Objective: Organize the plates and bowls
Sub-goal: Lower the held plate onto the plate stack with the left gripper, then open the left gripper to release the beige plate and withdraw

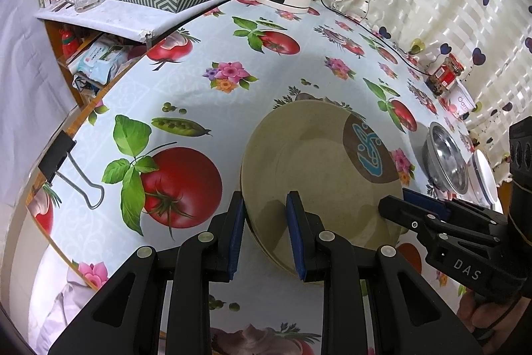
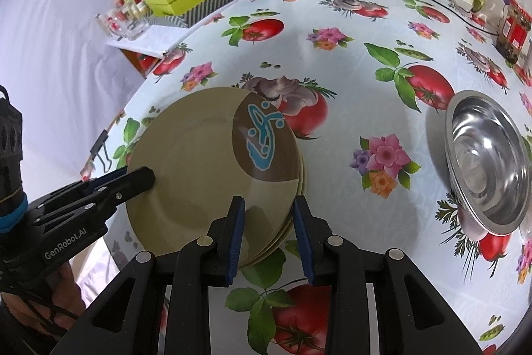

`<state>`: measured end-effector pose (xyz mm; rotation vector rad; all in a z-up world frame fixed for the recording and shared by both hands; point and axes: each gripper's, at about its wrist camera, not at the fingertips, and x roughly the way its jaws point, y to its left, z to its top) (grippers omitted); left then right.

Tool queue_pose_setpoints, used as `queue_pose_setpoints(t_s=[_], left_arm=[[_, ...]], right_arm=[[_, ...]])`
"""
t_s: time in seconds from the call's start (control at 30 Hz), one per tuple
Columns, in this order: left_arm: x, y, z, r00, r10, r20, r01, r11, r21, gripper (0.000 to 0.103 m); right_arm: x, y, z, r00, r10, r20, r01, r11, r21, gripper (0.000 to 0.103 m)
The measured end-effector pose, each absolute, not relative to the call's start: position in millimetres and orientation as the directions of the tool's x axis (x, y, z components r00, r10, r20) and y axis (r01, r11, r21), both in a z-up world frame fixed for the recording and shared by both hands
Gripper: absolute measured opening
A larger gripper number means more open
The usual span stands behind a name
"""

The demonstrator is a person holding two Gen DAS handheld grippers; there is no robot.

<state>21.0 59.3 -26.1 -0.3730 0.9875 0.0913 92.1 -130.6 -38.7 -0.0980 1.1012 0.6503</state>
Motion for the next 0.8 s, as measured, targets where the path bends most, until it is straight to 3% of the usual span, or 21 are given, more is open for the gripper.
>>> queue_pose_setpoints(t_s=[0.8], left_arm=[[19.7, 56.5, -24.8, 0.552, -0.063, -0.832, -0.239, 0.943, -0.230, 0.026]], right_arm=[[90.9, -134.7, -37.1, 0.310, 0.451, -0.837, -0.540, 0.808, 0.236, 0.030]])
